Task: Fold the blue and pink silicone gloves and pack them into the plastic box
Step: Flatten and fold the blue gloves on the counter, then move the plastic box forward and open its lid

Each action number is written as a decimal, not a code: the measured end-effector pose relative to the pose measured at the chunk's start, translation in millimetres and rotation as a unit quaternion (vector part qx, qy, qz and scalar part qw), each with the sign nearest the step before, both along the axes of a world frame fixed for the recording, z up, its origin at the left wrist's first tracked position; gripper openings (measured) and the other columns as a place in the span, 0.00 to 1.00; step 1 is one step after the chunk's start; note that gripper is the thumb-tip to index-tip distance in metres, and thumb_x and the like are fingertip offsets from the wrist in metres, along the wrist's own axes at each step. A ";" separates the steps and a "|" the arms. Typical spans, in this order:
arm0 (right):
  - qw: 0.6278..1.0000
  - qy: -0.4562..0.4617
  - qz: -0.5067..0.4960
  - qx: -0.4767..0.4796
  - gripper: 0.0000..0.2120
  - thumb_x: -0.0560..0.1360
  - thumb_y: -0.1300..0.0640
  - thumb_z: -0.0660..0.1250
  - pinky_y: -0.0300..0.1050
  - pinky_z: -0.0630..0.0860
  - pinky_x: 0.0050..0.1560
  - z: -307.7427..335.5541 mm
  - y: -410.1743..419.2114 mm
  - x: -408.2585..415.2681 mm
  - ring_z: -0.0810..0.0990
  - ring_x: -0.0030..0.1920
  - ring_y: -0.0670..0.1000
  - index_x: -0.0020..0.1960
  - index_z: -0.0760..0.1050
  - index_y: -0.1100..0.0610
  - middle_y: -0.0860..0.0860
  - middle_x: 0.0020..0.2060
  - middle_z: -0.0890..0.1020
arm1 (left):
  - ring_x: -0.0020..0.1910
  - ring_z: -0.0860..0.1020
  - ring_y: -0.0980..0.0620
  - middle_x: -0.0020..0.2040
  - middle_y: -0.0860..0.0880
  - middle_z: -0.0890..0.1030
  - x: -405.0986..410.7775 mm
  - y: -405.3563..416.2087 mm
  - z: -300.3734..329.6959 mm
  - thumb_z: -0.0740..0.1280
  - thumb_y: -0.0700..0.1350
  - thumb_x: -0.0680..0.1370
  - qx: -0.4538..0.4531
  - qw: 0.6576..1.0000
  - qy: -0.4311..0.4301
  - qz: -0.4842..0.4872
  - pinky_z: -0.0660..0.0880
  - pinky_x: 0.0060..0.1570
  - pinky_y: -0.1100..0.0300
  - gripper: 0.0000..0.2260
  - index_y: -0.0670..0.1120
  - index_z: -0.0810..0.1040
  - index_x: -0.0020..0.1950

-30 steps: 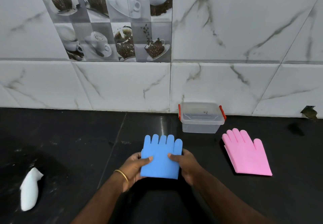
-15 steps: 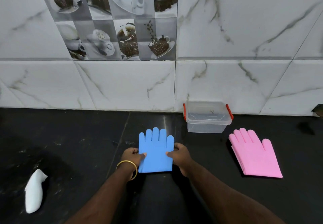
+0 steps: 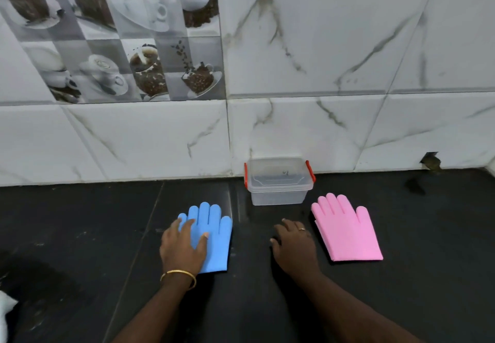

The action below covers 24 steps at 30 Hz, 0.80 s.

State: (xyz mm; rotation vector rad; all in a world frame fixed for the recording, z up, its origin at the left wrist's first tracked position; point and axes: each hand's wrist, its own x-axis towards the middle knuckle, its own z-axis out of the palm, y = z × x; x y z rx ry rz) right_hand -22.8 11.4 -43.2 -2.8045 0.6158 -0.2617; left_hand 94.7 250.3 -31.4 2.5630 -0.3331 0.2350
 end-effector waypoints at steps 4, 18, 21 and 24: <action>0.991 0.088 0.012 -0.104 0.21 0.79 0.50 0.59 0.58 0.54 0.76 -1.1 -74.6 -22.6 0.51 0.79 0.60 0.72 0.68 0.47 0.53 0.79 0.57 | 0.79 0.53 0.42 0.81 0.49 0.52 -19.6 -49.9 -4.3 0.55 0.64 0.78 0.199 0.965 0.004 -0.172 0.62 0.71 0.46 0.27 0.60 0.60 0.77; 0.993 0.096 -0.069 0.014 0.27 0.80 0.53 0.54 0.59 0.50 0.76 -35.3 -126.2 -44.8 0.44 0.80 0.59 0.77 0.56 0.39 0.52 0.81 0.45 | 0.79 0.38 0.43 0.80 0.50 0.36 -18.6 -81.1 -22.2 0.52 0.48 0.83 0.307 0.933 0.143 -0.119 0.48 0.77 0.44 0.26 0.55 0.47 0.80; 0.992 0.092 -0.088 0.018 0.28 0.78 0.52 0.56 0.60 0.51 0.75 -29.0 -121.5 -41.2 0.47 0.80 0.57 0.77 0.57 0.40 0.52 0.81 0.49 | 0.79 0.40 0.43 0.80 0.49 0.39 -20.6 -88.0 -20.8 0.53 0.53 0.83 0.268 0.949 0.140 -0.093 0.49 0.76 0.43 0.23 0.55 0.56 0.78; 0.991 -0.041 -0.117 0.045 0.26 0.74 0.51 0.63 0.59 0.61 0.70 -3.8 -118.2 -32.3 0.61 0.76 0.54 0.72 0.66 0.44 0.52 0.76 0.64 | 0.79 0.52 0.44 0.81 0.48 0.48 -14.0 -102.3 -5.6 0.58 0.57 0.80 0.144 0.985 0.057 -0.072 0.60 0.72 0.44 0.18 0.54 0.70 0.69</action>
